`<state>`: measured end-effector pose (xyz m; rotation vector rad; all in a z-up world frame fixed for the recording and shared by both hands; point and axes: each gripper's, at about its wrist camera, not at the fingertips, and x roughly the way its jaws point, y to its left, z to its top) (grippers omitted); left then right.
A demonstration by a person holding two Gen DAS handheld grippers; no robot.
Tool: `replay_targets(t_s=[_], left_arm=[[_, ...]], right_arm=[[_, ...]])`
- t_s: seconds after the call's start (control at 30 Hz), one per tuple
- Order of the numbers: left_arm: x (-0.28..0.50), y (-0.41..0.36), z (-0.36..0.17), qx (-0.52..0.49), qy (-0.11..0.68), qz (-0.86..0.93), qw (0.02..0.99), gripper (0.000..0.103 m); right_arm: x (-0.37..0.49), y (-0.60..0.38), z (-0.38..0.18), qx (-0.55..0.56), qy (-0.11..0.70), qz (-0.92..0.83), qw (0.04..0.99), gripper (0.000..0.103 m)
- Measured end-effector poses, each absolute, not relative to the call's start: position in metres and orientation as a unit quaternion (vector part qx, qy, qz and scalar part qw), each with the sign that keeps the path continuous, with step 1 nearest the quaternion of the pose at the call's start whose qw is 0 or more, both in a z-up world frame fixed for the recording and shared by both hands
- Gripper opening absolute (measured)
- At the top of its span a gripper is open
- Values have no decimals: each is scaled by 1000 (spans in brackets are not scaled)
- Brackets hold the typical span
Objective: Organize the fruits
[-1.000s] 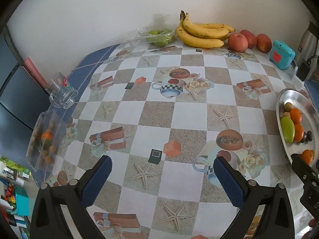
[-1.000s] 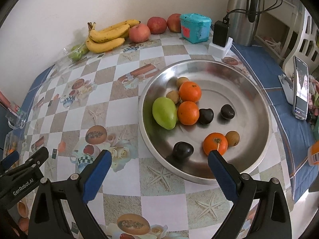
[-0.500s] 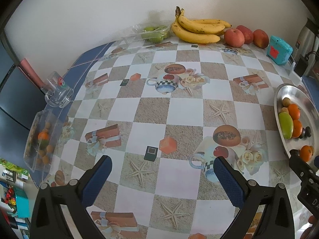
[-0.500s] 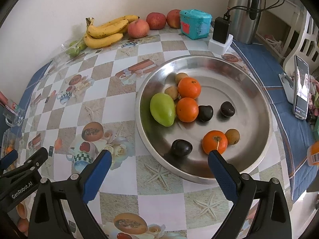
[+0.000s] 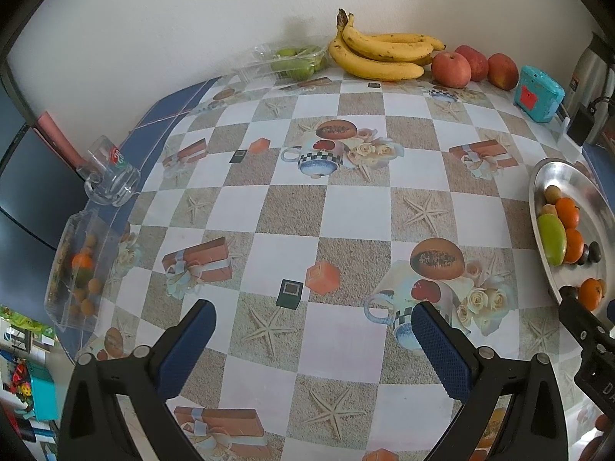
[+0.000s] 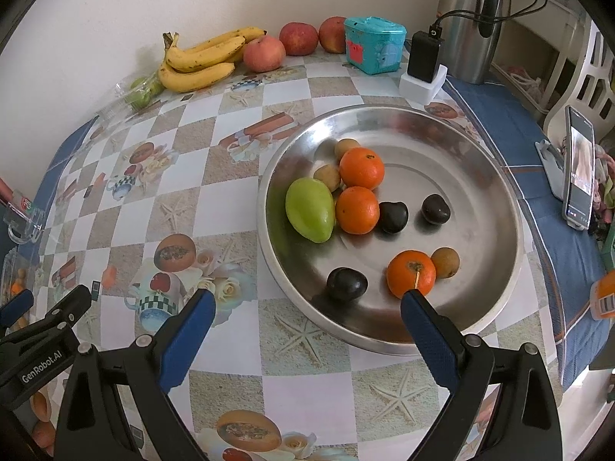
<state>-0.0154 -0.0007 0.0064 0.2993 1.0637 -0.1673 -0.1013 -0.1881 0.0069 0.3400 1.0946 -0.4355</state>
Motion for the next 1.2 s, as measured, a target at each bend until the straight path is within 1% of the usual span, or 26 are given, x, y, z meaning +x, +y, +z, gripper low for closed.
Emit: replay_targets(t_s=[1.2], left_arm=[[-16, -2, 6, 141, 505, -79, 848, 103]], right_arm=[[-100, -187, 5, 154, 519, -203, 816, 97]])
